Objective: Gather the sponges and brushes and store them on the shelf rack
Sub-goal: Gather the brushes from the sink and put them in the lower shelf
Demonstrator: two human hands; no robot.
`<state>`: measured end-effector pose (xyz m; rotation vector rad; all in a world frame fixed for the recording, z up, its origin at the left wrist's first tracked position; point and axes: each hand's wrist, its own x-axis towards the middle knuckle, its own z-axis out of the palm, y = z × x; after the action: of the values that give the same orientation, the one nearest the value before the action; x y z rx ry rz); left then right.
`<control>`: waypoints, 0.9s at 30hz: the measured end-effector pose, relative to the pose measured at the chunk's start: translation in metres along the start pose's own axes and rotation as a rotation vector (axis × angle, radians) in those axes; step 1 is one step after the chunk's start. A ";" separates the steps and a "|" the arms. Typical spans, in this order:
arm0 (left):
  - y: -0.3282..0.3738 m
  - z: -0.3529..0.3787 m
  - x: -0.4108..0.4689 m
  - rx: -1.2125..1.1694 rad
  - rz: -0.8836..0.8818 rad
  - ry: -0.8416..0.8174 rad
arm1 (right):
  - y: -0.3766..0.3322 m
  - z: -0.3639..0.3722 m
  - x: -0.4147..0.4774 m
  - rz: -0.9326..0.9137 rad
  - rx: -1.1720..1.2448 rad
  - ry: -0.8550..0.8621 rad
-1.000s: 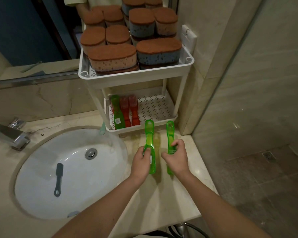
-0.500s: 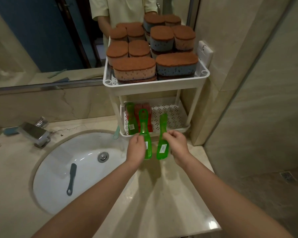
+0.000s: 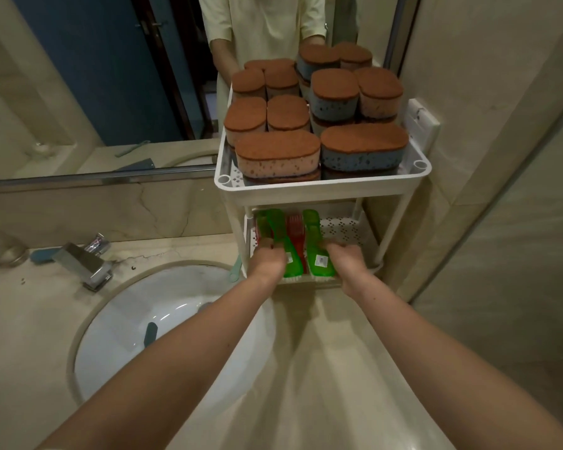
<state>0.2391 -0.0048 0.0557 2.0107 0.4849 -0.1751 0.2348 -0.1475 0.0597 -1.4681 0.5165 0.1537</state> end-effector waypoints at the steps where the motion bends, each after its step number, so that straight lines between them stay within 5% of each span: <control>1: 0.001 0.001 0.004 0.051 0.001 0.005 | -0.002 0.002 0.006 0.021 0.003 0.006; 13: 0.003 0.029 0.044 0.380 -0.006 0.065 | 0.015 0.018 0.067 -0.061 -0.415 -0.068; 27: 0.001 0.024 0.048 0.447 0.145 0.127 | 0.024 0.030 0.079 -0.105 -0.472 -0.106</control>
<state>0.2850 -0.0139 0.0300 2.4973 0.4006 -0.0694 0.3023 -0.1320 0.0055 -1.9314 0.3261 0.2827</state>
